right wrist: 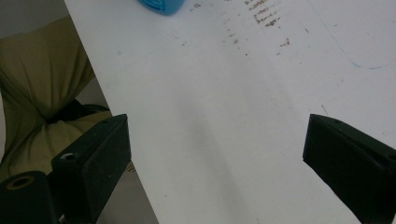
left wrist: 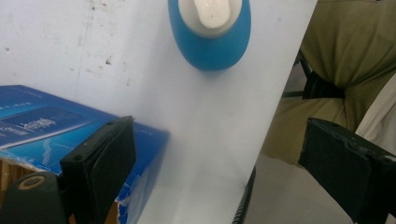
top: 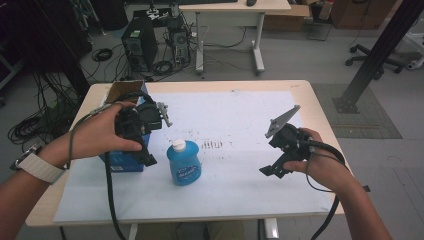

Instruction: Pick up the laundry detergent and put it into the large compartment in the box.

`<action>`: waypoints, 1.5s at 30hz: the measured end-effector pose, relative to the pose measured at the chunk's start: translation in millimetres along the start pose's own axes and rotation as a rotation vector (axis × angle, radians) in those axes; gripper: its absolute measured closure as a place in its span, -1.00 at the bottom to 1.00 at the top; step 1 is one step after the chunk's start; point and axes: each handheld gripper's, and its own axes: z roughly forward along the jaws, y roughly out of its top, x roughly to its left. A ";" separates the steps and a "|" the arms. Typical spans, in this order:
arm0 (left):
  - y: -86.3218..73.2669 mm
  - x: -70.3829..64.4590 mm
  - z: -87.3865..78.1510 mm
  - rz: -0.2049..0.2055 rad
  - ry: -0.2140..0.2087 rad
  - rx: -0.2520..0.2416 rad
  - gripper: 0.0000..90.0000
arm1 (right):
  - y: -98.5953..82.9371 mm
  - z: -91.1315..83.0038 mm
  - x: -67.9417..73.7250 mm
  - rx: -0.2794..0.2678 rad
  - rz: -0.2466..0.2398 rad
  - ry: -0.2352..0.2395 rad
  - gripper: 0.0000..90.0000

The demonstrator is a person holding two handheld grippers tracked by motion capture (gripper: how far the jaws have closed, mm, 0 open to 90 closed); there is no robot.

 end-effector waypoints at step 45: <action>20.8 -1.7 -25.8 -0.205 0.031 -0.059 -0.87 | 1.5 8.4 -2.2 0.010 -0.018 0.012 -0.78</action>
